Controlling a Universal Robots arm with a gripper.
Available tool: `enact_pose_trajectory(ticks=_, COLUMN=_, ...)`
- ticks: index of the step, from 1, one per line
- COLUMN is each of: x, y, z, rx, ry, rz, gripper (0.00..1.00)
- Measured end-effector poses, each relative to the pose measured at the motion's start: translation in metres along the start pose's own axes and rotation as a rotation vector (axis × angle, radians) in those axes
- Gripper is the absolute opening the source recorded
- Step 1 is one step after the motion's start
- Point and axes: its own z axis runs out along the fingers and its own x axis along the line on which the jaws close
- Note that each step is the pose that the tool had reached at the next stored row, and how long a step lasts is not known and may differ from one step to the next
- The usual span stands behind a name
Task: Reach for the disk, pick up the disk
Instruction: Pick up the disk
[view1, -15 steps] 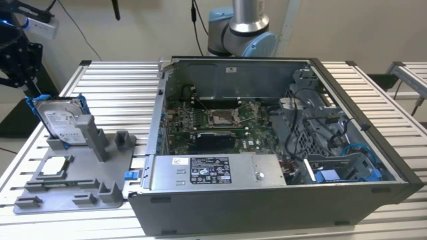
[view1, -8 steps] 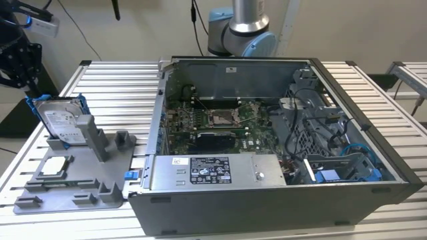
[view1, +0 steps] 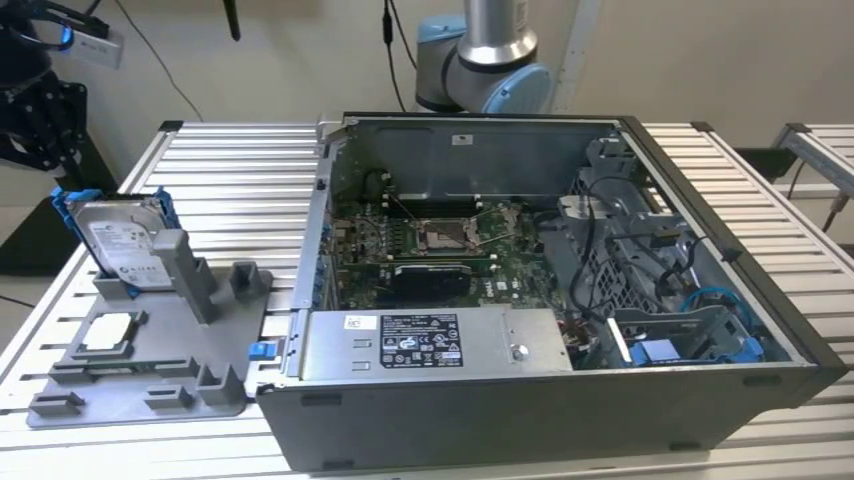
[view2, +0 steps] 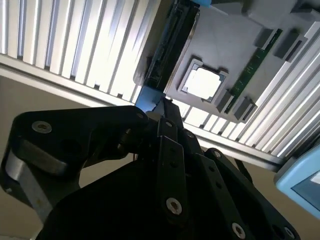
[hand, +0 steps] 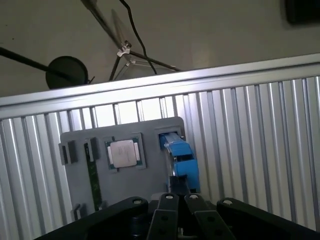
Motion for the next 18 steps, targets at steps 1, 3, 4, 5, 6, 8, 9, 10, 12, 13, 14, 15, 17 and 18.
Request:
enact_pose_trajectory(ticks=1, x=-0.0003, y=0.0001, z=0.0000, rx=-0.0001, ry=0.0000, rz=0.000, gripper=0.00)
enact_pose_trajectory(ticks=3, x=-0.0003, y=0.0001, z=0.0000, rx=-0.0001, ry=0.0000, rz=0.000, gripper=0.00)
enact_pose_trajectory(ticks=4, x=-0.0003, y=0.0001, z=0.0000, rx=-0.0001, ry=0.0001, rz=0.000, gripper=0.00)
enact_pose_trajectory(ticks=5, x=-0.0008, y=0.0002, z=0.0000, rx=-0.0001, ry=0.0001, rz=0.000, gripper=0.00)
enact_pose_trajectory(ticks=6, x=-0.0017, y=0.0005, z=0.0001, rx=-0.0001, ry=0.0000, rz=0.000, gripper=0.00)
enact_pose_trajectory(ticks=8, x=-0.0022, y=0.0009, z=0.0002, rx=0.0000, ry=0.0000, rz=0.000, gripper=0.00)
enact_pose_trajectory(ticks=9, x=-0.0022, y=0.0009, z=0.0001, rx=-0.0001, ry=0.0001, rz=0.000, gripper=0.00)
enact_pose_trajectory(ticks=10, x=-0.0022, y=0.0009, z=0.0001, rx=-0.0001, ry=0.0001, rz=0.000, gripper=0.00)
enact_pose_trajectory(ticks=12, x=-0.0022, y=0.0009, z=0.0001, rx=-0.0001, ry=0.0001, rz=0.000, gripper=1.00)
enact_pose_trajectory(ticks=13, x=-0.0023, y=0.0009, z=0.0002, rx=-0.0001, ry=0.0001, rz=0.000, gripper=1.00)
enact_pose_trajectory(ticks=14, x=-0.0023, y=0.0009, z=0.0001, rx=-0.0001, ry=0.0001, rz=0.000, gripper=1.00)
enact_pose_trajectory(ticks=15, x=-0.0023, y=0.0009, z=0.0002, rx=-0.0001, ry=0.0001, rz=0.000, gripper=1.00)
enact_pose_trajectory(ticks=17, x=-0.0023, y=0.0009, z=0.0001, rx=-0.0001, ry=0.0001, rz=0.000, gripper=1.00)
enact_pose_trajectory(ticks=18, x=-0.0024, y=0.0009, z=0.0001, rx=-0.0001, ry=0.0001, rz=0.000, gripper=1.00)
